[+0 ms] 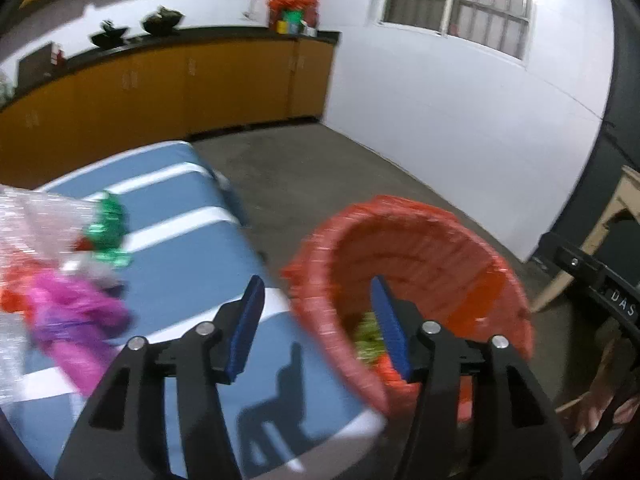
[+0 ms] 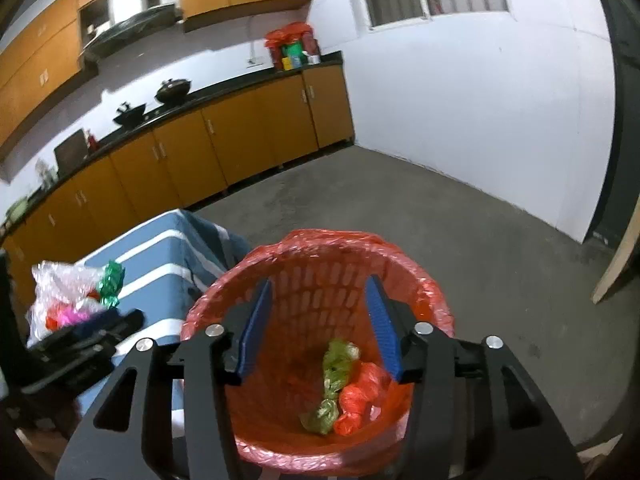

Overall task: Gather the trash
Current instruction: 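Open both tools to drop the green and red bags into the basket, then grasp the pink bag with the right tool while the left tool grasps bubble wrap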

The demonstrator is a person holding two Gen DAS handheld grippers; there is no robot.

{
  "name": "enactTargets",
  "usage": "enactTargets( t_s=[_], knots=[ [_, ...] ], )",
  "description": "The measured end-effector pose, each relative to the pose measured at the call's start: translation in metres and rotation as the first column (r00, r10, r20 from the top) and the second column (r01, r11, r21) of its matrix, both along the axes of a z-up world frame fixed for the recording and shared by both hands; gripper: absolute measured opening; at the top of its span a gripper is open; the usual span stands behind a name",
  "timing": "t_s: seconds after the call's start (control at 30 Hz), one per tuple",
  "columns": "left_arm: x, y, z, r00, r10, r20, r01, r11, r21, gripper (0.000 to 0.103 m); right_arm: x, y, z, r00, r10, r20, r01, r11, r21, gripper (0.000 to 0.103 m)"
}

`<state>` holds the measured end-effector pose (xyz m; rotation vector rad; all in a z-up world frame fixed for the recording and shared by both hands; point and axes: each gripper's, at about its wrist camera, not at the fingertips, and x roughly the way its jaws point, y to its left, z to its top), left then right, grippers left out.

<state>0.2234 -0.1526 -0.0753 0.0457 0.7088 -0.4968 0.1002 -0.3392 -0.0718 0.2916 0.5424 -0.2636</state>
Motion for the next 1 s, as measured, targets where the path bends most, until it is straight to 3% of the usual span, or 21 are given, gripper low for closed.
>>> enactTargets(
  t_s=[0.13, 0.3, 0.4, 0.73, 0.83, 1.0],
  knots=[
    [-0.009, 0.039, 0.009, 0.994, 0.095, 0.059, -0.098, 0.994, 0.052, 0.065, 0.010, 0.025, 0.004, 0.997, 0.078, 0.002, -0.077, 0.997, -0.026, 0.055],
    [-0.016, 0.109, 0.011, 0.957, 0.265, 0.120, -0.278, 0.954, 0.109, 0.074, 0.027, 0.069, 0.007, 0.980, 0.201, 0.003, -0.201, 0.979, -0.042, 0.058],
    [-0.019, 0.156, 0.008, 0.918, 0.373, 0.133, -0.389, 0.912, 0.130, 0.078, 0.041, 0.103, 0.007, 0.962, 0.272, 0.005, -0.271, 0.962, -0.045, 0.068],
    [-0.033, 0.282, -0.001, 0.761, 0.640, 0.101, -0.648, 0.754, 0.103, 0.079, 0.088, 0.215, -0.002, 0.853, 0.522, -0.028, -0.522, 0.853, -0.024, 0.068],
    [-0.037, 0.301, 0.001, 0.729, 0.678, 0.090, -0.684, 0.724, 0.084, 0.079, 0.099, 0.240, -0.010, 0.824, 0.564, -0.052, -0.566, 0.825, -0.014, 0.068],
    [-0.046, 0.325, -0.001, 0.707, 0.702, 0.082, -0.707, 0.704, 0.065, 0.079, 0.109, 0.270, -0.020, 0.798, 0.595, -0.096, -0.601, 0.798, -0.044, 0.067]
  ],
)
